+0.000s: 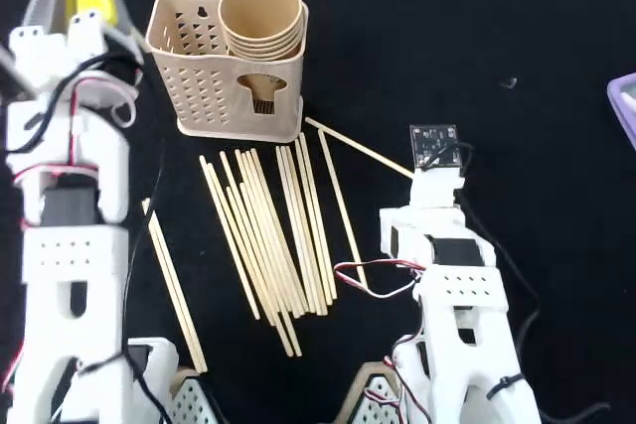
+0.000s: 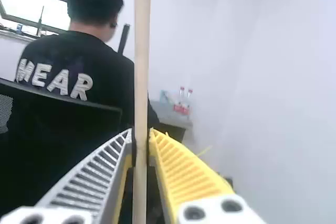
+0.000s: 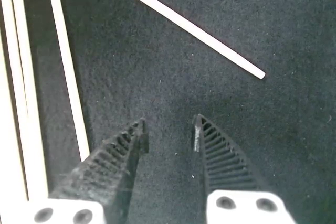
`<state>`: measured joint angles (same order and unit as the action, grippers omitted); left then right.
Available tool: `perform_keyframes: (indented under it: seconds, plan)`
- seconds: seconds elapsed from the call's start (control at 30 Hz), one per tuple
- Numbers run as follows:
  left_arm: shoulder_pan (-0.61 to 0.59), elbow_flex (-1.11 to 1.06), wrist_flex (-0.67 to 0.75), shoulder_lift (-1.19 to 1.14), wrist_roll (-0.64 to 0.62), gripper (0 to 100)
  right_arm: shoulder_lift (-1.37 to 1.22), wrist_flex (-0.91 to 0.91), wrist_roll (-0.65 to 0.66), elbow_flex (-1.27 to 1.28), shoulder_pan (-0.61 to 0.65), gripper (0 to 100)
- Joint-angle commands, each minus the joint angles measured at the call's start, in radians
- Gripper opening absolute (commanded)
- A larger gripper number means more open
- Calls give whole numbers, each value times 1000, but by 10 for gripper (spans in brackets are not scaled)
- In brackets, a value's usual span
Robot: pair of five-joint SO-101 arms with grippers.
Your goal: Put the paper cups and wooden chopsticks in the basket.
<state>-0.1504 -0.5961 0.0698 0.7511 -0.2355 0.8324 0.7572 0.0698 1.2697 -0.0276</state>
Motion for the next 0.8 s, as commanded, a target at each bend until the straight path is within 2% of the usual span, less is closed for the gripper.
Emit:
perform_keyframes:
  seconds: [0.0, 0.17, 0.37, 0.63, 0.77]
  plan:
    - [41, 133, 78, -157, 89, 30, 5, -54, 2, -1, -15, 155]
    - [42, 236, 84, -347, 133, 30, 5, -80, 2, 12, -15, 155]
    - [42, 248, 175, -480, 127, 30, 5, -83, 2, 12, -15, 155]
    - [42, 251, 176, -519, 121, 30, 5, -83, 2, 12, -15, 155]
    - [38, 246, 172, -519, 121, 95, 5, -83, 34, 16, -15, 155]
